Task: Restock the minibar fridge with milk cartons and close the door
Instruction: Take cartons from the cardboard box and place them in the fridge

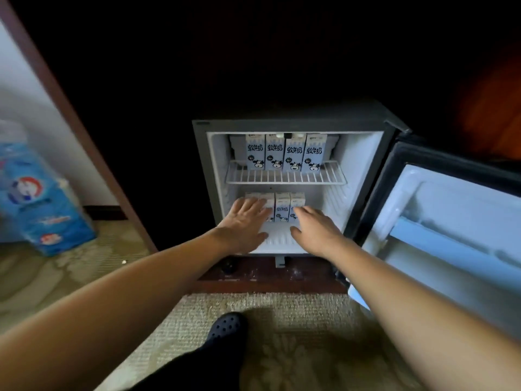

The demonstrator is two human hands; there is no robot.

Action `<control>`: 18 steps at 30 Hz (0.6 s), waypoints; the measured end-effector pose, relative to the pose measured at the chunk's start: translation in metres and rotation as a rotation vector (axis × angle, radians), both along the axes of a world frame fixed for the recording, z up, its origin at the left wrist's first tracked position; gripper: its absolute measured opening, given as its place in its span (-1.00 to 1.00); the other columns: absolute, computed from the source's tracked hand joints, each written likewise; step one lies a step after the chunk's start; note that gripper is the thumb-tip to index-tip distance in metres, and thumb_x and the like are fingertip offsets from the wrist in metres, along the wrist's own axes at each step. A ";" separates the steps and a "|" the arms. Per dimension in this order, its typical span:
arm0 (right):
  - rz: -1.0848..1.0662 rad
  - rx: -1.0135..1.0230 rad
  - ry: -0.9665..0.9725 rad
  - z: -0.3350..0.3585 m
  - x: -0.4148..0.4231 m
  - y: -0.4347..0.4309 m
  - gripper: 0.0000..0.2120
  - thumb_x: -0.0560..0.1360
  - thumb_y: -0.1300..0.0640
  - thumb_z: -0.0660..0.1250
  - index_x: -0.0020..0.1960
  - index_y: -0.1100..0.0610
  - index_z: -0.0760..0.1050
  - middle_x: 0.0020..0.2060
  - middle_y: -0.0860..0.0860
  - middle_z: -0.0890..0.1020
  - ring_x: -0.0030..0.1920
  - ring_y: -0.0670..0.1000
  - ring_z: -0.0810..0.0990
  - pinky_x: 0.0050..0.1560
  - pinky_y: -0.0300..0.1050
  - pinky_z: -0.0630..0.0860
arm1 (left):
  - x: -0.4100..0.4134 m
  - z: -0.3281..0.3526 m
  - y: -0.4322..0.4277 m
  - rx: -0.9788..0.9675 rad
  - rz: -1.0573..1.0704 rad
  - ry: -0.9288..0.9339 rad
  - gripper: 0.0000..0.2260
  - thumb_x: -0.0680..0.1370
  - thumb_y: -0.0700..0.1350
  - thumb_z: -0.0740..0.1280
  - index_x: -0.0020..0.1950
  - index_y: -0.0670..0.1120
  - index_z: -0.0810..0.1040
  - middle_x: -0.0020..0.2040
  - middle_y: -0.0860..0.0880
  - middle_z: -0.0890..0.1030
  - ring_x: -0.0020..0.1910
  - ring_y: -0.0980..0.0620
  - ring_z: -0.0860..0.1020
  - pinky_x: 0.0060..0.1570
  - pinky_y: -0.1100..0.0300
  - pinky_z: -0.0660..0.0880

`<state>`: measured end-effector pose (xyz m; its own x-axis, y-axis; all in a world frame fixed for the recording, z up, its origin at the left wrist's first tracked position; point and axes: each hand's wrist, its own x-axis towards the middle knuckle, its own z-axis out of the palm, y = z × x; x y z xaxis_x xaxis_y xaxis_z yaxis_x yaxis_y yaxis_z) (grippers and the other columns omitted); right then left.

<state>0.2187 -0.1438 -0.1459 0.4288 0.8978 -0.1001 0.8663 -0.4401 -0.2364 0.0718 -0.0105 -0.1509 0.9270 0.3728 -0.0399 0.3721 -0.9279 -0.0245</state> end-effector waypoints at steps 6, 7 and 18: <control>0.161 0.011 -0.015 0.052 -0.075 -0.022 -0.44 0.65 -0.03 0.18 0.58 0.12 0.15 0.53 0.08 0.28 0.51 0.14 0.24 0.47 0.11 0.26 | -0.100 0.042 -0.037 -0.020 0.119 -0.050 -0.38 0.61 0.16 0.22 0.61 0.00 0.13 0.61 -0.03 0.13 0.59 -0.05 0.01 0.54 -0.08 -0.11; 0.198 0.011 -0.009 0.059 -0.090 -0.025 -0.43 0.65 -0.03 0.17 0.60 0.11 0.12 0.55 0.08 0.26 0.52 0.14 0.22 0.47 0.13 0.26 | -0.121 0.044 -0.042 -0.019 0.149 -0.044 -0.39 0.61 0.15 0.23 0.60 0.01 0.14 0.60 -0.03 0.16 0.59 -0.06 0.03 0.53 -0.09 -0.09; 0.553 0.133 0.166 0.112 -0.275 -0.022 -0.43 0.66 -0.02 0.17 0.61 0.11 0.13 0.57 0.03 0.23 0.56 0.05 0.17 0.53 0.03 0.18 | -0.341 0.080 -0.086 0.002 0.542 -0.112 -0.38 0.61 0.19 0.23 0.60 0.02 0.15 0.61 -0.01 0.13 0.60 -0.05 -0.02 0.55 -0.09 -0.12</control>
